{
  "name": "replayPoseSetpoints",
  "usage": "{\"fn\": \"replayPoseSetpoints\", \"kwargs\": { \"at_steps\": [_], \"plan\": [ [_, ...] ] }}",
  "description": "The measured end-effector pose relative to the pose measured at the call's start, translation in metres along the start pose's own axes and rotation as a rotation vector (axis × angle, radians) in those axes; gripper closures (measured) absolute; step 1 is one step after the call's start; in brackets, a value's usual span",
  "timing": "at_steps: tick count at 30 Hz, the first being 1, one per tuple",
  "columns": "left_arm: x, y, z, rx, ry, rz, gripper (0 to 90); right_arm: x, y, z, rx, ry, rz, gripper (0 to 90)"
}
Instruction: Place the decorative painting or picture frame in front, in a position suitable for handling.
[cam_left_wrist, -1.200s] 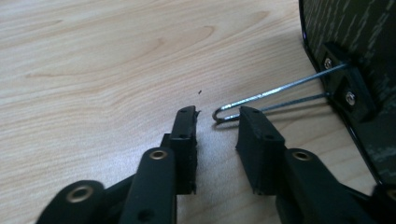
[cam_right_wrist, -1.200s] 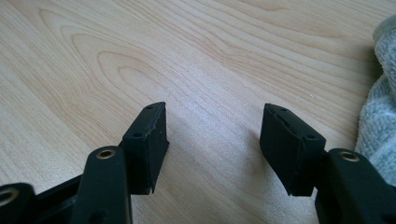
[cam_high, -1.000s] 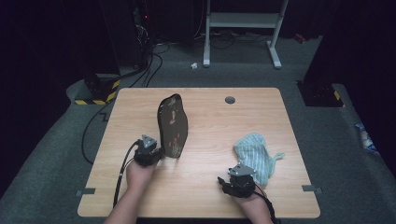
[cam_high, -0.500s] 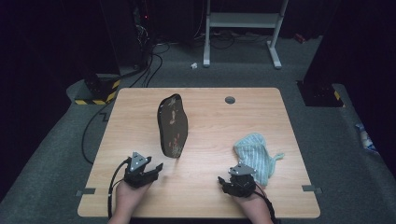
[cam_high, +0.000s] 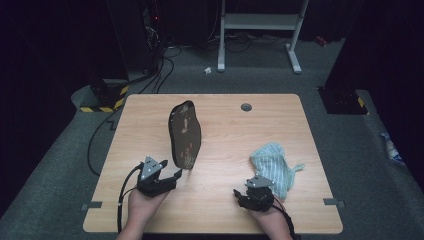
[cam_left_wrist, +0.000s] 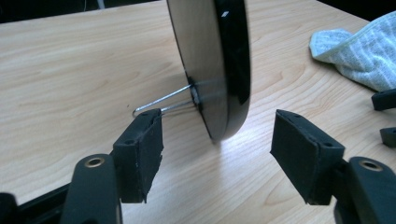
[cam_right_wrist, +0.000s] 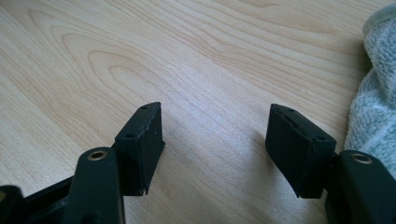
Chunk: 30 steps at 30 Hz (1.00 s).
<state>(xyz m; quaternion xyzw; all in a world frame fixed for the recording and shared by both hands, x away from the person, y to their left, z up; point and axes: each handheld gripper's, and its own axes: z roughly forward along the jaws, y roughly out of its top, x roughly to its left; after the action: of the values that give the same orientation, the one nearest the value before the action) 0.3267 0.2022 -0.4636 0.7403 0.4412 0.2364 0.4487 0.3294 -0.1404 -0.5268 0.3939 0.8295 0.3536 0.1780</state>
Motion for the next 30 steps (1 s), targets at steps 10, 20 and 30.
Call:
{"fn": "replayPoseSetpoints", "kwargs": {
  "at_steps": [10,20,30],
  "plan": [
    [-0.005,0.027,0.013,-0.005,0.014,0.037,31.5,-0.001,0.000,0.000,-0.001,0.006,-0.003,36.5],
    [0.000,0.048,0.035,0.038,0.036,0.005,38.7,-0.001,0.000,0.000,0.000,0.012,0.000,36.2],
    [0.004,0.061,0.049,0.026,0.079,-0.036,52.3,-0.002,0.000,0.000,-0.004,0.017,-0.005,36.2]
  ]
}}
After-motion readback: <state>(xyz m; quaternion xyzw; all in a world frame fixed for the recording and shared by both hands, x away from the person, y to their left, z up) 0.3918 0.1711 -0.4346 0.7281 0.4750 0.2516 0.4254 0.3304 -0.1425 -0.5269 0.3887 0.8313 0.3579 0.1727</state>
